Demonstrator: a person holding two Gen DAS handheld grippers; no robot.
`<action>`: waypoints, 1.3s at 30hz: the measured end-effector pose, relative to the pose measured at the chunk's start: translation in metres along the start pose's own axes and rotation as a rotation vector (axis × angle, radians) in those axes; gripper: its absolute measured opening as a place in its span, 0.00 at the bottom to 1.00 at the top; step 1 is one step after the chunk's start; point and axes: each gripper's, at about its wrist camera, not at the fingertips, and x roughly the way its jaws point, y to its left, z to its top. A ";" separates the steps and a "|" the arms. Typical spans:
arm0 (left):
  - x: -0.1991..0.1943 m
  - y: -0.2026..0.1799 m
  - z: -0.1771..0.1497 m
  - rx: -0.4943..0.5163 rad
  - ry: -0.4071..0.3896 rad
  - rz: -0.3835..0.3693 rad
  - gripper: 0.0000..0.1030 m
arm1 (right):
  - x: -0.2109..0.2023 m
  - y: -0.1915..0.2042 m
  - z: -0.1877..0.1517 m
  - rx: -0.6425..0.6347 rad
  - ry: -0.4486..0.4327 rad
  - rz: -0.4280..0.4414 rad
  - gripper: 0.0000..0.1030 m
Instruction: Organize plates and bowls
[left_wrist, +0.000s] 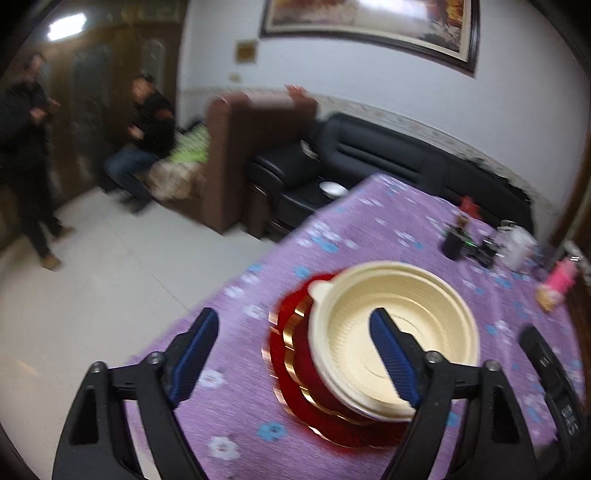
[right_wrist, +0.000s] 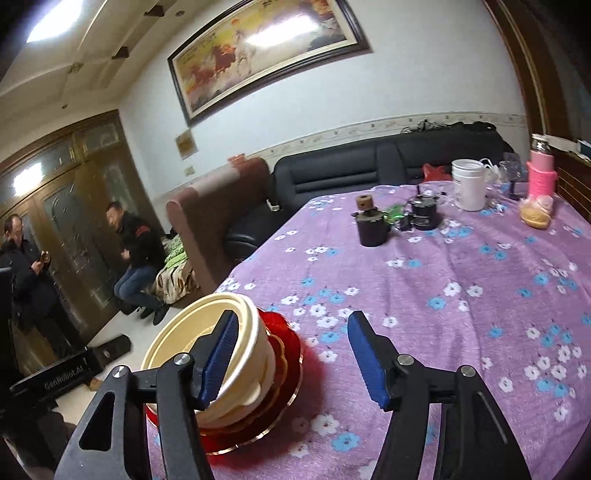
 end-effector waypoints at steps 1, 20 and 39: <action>-0.005 -0.002 0.000 0.001 -0.015 0.039 0.88 | -0.002 -0.001 -0.001 0.003 0.004 -0.005 0.65; -0.020 -0.037 -0.021 0.100 0.024 0.019 0.95 | -0.033 0.013 -0.037 -0.118 -0.003 0.006 0.69; -0.022 -0.048 -0.038 0.136 0.024 -0.004 0.95 | -0.016 0.015 -0.051 -0.129 0.078 -0.020 0.71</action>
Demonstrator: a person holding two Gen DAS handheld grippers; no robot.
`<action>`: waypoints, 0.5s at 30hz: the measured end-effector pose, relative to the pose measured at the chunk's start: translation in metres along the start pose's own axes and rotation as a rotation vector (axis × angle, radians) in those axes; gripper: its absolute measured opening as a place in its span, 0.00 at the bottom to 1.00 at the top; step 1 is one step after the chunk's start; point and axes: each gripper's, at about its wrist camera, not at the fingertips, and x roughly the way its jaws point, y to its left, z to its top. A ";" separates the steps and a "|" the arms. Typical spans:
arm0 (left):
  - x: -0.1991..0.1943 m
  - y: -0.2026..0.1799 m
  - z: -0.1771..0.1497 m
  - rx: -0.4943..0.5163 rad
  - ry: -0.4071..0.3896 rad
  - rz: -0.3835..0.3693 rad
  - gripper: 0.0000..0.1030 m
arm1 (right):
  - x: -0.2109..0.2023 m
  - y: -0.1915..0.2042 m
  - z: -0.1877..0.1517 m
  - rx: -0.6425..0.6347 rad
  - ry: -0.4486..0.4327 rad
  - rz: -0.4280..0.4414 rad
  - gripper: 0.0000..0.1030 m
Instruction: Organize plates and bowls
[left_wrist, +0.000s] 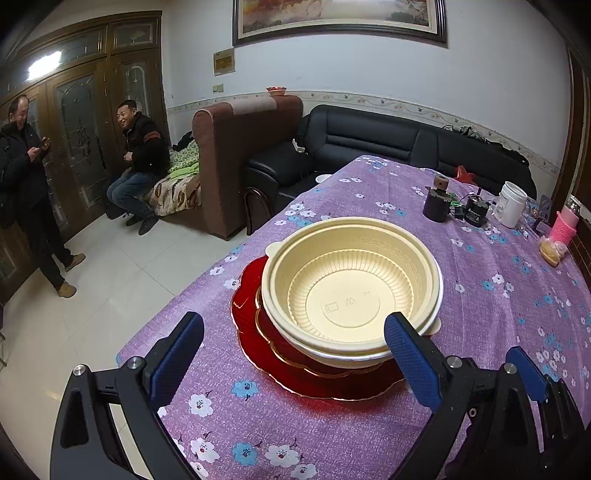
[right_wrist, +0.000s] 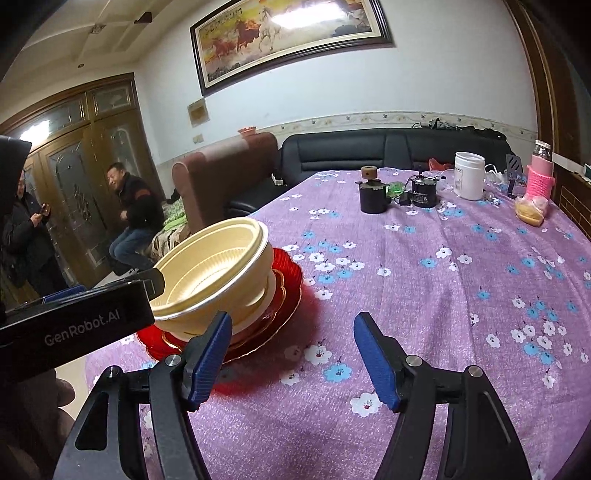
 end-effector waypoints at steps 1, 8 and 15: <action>0.000 0.002 0.000 -0.003 -0.003 0.000 0.95 | 0.001 0.001 -0.001 -0.001 0.002 -0.001 0.72; -0.034 0.010 -0.005 -0.014 -0.212 0.120 0.96 | 0.004 0.011 -0.003 -0.032 0.006 0.012 0.72; -0.069 0.018 -0.013 -0.035 -0.379 0.033 1.00 | 0.003 0.026 0.000 -0.066 0.007 0.071 0.72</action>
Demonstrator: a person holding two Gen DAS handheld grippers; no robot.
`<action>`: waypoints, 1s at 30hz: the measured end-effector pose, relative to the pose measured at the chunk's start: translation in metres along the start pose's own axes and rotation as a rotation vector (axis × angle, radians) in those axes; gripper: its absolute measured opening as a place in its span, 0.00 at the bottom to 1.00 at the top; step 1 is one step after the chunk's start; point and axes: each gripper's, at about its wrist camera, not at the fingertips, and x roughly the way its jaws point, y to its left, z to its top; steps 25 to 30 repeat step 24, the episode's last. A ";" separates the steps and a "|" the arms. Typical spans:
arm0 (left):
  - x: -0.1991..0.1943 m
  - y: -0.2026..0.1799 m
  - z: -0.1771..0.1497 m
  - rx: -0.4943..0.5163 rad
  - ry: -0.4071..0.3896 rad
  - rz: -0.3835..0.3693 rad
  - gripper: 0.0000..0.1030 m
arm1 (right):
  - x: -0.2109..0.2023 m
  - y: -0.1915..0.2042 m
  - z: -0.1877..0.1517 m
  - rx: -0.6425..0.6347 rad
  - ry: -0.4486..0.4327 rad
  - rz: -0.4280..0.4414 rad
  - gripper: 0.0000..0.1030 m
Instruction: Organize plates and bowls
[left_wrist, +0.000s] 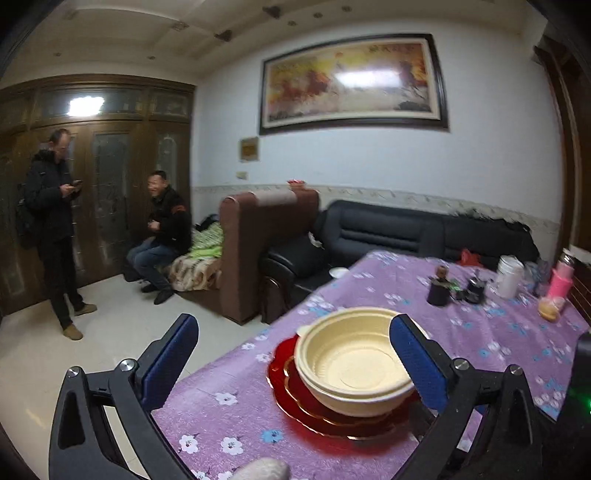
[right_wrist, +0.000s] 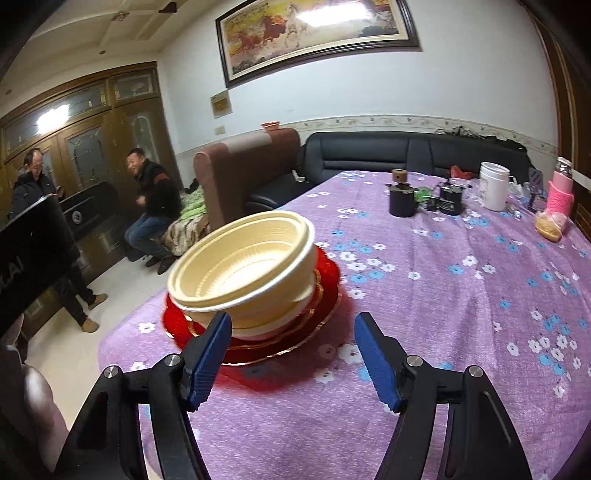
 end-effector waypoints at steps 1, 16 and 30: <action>0.001 -0.001 0.001 0.008 0.016 -0.010 1.00 | -0.001 0.001 0.000 -0.003 -0.004 0.005 0.72; 0.010 0.001 0.004 0.010 0.124 0.032 1.00 | -0.017 0.014 -0.001 -0.074 -0.027 0.046 0.76; 0.010 -0.014 0.001 0.068 0.146 0.055 1.00 | -0.018 0.004 0.002 -0.025 -0.012 0.108 0.77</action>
